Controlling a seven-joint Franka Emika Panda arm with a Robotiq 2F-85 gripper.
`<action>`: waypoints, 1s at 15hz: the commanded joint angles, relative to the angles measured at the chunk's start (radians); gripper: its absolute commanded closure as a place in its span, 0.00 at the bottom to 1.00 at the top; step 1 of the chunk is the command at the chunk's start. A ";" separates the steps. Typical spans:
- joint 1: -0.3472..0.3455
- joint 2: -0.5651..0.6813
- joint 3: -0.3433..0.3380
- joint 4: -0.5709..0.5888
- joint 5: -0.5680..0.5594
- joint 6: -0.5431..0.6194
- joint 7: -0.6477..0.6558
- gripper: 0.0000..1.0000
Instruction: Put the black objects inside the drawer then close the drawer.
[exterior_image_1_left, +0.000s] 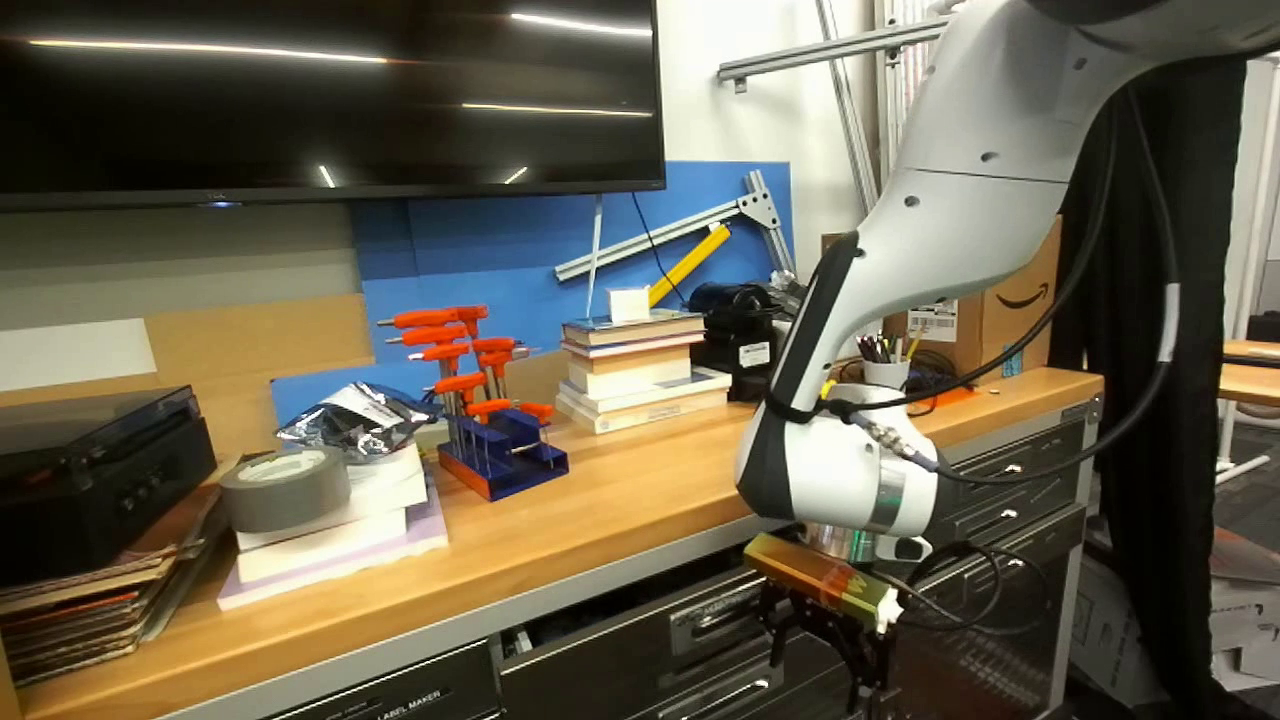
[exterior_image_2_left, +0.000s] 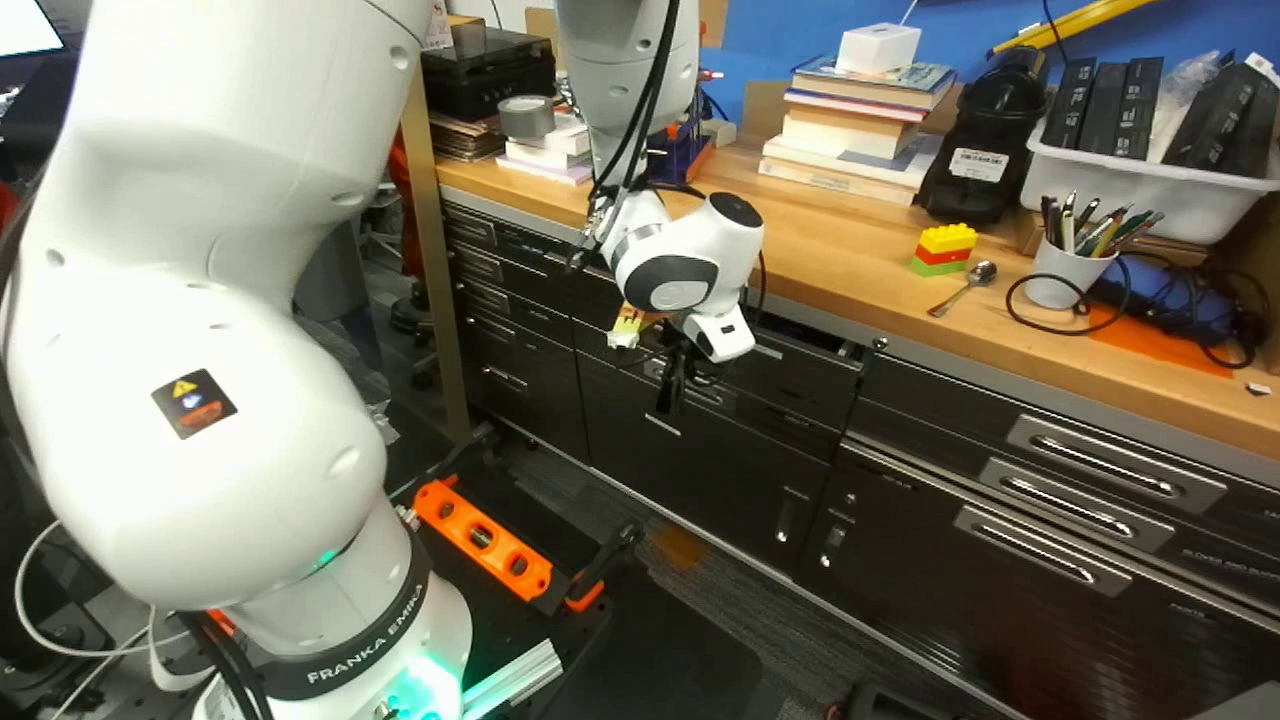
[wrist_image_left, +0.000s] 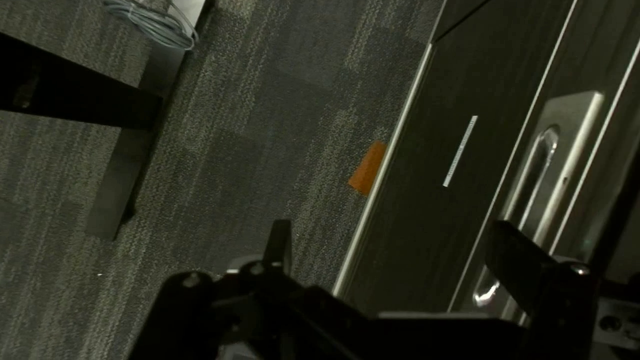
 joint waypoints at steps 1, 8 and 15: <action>-0.005 0.074 0.019 0.142 0.028 0.010 -0.049 0.00; 0.006 0.090 0.023 0.179 0.036 0.020 -0.091 0.00; 0.163 -0.092 -0.242 -0.050 -0.159 -0.125 0.033 0.00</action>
